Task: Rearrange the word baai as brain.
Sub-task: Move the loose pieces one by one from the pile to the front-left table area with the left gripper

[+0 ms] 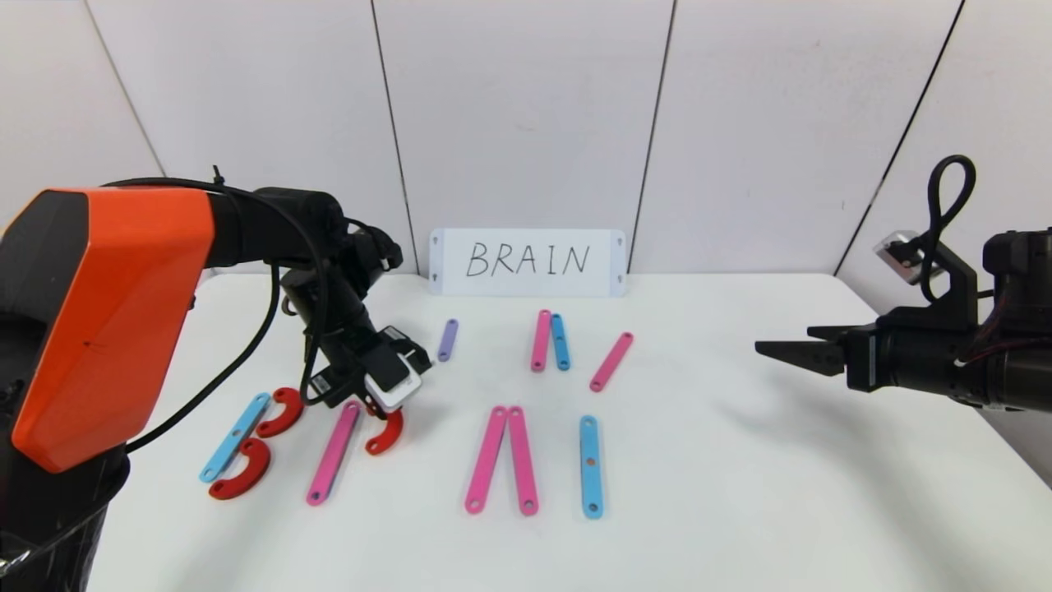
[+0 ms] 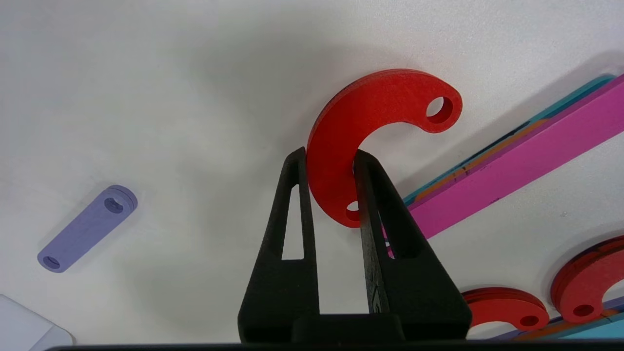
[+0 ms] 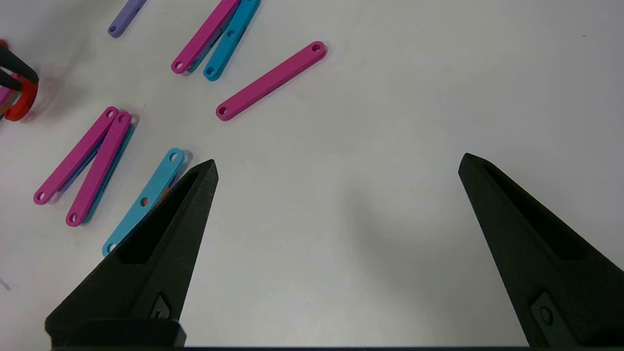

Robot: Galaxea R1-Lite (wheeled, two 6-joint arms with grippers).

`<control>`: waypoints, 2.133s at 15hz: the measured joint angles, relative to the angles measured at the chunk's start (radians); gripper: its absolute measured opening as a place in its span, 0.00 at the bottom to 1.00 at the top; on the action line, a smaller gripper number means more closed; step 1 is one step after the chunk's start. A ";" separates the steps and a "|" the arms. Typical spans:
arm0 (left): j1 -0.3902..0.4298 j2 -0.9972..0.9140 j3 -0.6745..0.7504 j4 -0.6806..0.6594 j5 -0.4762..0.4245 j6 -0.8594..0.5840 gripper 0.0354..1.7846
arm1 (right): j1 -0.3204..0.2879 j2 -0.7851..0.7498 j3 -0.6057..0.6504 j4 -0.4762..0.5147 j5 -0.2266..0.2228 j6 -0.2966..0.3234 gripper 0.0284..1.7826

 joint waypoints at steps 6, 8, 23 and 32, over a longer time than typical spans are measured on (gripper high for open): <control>-0.001 0.009 -0.007 -0.040 0.024 0.029 0.16 | 0.000 0.000 0.002 0.000 0.000 -0.001 0.97; -0.001 0.007 -0.007 -0.040 0.027 0.031 0.22 | 0.000 0.000 0.002 0.000 0.000 -0.001 0.97; 0.001 -0.065 0.008 -0.025 -0.191 -0.304 0.98 | -0.016 0.000 -0.006 0.000 0.007 0.007 0.97; -0.037 -0.082 0.000 -0.126 -0.367 -0.971 0.98 | -0.021 -0.007 0.016 -0.075 0.003 0.010 0.97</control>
